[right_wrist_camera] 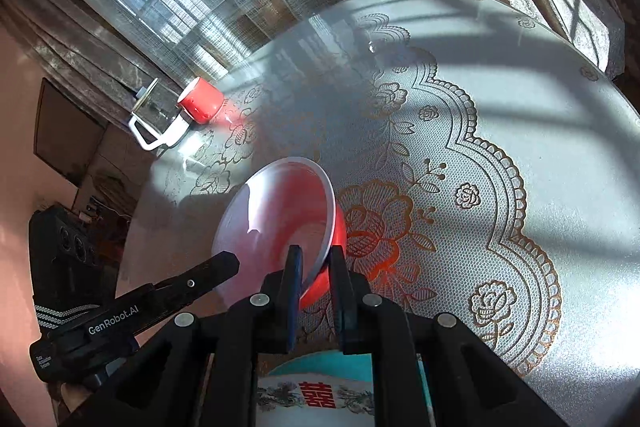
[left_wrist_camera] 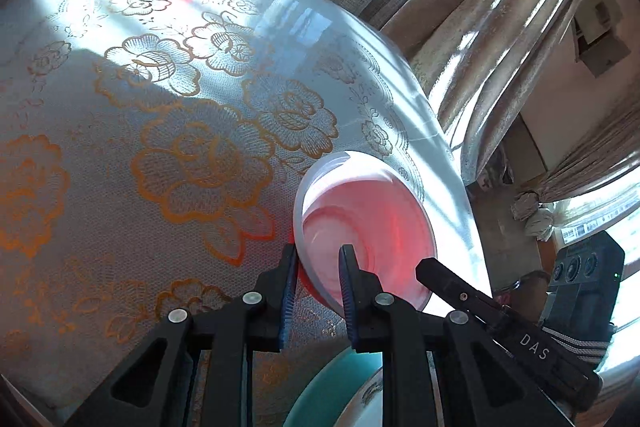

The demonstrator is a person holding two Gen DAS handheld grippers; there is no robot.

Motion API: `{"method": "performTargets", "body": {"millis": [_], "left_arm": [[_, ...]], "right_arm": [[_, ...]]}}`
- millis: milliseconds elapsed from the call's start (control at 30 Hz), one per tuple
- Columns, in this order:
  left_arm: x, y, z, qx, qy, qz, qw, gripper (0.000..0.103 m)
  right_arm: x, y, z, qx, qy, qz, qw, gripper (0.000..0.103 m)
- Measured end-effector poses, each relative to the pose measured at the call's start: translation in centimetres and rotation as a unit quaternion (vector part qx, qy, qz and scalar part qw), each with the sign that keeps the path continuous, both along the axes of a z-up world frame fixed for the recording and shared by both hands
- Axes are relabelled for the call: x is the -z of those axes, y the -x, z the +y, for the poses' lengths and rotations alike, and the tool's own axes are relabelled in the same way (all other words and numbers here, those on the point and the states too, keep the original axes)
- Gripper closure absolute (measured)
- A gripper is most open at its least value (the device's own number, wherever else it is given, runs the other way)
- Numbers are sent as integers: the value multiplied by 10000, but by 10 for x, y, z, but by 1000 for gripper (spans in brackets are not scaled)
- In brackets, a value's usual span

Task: Organize plates and bowls
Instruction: 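Lift the red bowl with both grippers and carry it over the steel basin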

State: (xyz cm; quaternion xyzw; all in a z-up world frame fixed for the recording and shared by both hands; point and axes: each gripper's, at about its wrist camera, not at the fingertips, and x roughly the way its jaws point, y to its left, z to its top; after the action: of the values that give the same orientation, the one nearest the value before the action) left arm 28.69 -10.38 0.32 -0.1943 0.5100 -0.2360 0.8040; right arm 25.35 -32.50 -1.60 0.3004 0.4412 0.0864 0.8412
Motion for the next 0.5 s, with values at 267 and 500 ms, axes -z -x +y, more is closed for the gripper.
{"method": "performTargets", "body": {"millis": [267,500], "left_arm": [[3,25,52,-359,-136,57,9992,83],[8,38,79,-472,-221,135,9985,82]], "right_arm": [[0,0,51,-551,-48,47,9985,89],[4,0,84,-842,67,185,9963,87]]}}
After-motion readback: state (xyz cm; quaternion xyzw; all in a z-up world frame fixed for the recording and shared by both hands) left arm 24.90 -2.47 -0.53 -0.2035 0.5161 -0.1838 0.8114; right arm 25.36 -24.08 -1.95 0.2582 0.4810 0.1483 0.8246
